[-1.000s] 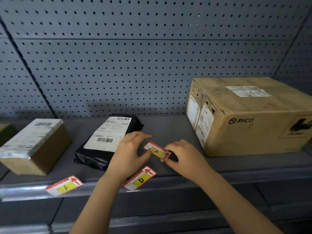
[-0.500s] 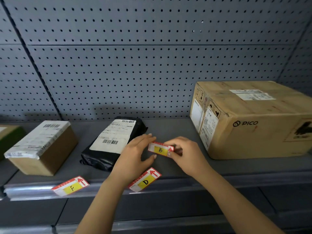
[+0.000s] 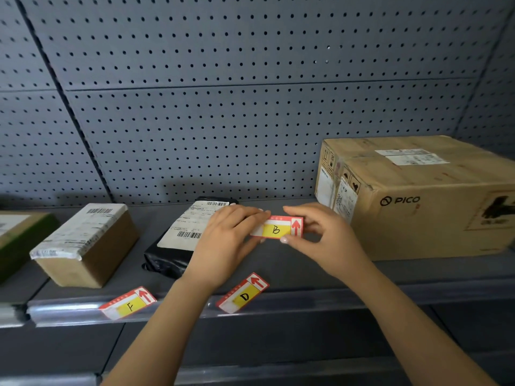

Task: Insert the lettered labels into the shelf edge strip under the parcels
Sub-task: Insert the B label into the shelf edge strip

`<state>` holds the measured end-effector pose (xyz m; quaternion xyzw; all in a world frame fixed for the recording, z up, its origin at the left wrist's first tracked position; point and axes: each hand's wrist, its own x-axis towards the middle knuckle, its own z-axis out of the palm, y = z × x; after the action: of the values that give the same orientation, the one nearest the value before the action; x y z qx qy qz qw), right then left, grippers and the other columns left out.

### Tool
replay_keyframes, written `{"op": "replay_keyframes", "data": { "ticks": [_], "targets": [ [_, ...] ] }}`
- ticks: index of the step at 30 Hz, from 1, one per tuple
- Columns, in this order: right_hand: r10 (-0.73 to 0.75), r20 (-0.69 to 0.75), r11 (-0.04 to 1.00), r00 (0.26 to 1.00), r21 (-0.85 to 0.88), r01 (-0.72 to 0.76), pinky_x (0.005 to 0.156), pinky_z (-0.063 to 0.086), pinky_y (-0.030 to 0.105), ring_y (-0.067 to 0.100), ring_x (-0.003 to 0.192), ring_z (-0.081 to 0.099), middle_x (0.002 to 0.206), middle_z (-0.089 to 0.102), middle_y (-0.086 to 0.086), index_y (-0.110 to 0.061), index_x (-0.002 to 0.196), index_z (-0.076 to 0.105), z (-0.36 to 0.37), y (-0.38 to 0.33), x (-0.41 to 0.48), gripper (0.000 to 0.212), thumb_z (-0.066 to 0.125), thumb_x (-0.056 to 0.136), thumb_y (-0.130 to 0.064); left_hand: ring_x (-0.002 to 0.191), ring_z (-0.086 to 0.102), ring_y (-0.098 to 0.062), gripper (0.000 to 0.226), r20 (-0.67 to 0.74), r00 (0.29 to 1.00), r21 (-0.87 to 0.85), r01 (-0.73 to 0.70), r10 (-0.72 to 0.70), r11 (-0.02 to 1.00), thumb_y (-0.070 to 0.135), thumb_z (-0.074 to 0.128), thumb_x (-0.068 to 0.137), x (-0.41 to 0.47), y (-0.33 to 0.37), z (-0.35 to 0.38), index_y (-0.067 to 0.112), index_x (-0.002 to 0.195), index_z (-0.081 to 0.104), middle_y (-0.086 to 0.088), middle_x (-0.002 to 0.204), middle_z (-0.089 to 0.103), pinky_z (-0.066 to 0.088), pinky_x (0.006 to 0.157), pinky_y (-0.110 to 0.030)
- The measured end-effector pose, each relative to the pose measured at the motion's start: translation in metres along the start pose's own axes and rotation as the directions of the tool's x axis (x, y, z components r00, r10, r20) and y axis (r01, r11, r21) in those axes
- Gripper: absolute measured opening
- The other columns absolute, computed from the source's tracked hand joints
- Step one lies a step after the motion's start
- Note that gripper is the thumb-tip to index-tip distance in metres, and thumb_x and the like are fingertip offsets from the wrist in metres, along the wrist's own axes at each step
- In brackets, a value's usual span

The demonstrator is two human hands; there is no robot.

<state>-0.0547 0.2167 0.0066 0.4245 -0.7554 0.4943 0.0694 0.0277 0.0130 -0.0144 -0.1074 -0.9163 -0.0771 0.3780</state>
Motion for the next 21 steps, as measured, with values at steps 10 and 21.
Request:
{"op": "replay_keyframes", "data": {
  "ticks": [10, 21],
  "targets": [
    [-0.367, 0.266, 0.821, 0.891, -0.358, 0.445, 0.086, 0.042, 0.025, 0.014, 0.104, 0.049, 0.112, 0.057, -0.002, -0.013, 0.120, 0.062, -0.002, -0.016, 0.015, 0.047, 0.076, 0.076, -0.024, 0.104, 0.060, -0.023, 0.039, -0.043, 0.981, 0.141, 0.193, -0.189, 0.971, 0.037, 0.061, 0.090, -0.020, 0.034, -0.034, 0.015, 0.121, 0.065, 0.001, 0.114, 0.065, 0.046, 0.089, -0.041],
    [-0.641, 0.312, 0.738, 0.701, -0.001, 0.675, 0.082, 0.044, 0.031, 0.020, 0.096, 0.051, 0.103, 0.058, 0.002, -0.012, 0.115, 0.062, 0.098, -0.090, -0.006, 0.042, 0.072, 0.078, -0.029, 0.125, 0.047, -0.020, 0.055, -0.145, 0.813, 0.522, 0.547, -0.564, 0.654, 0.051, 0.054, 0.087, -0.140, 0.097, -0.156, 0.024, 0.135, 0.052, 0.001, 0.134, 0.055, 0.020, 0.113, -0.033]
  ]
}}
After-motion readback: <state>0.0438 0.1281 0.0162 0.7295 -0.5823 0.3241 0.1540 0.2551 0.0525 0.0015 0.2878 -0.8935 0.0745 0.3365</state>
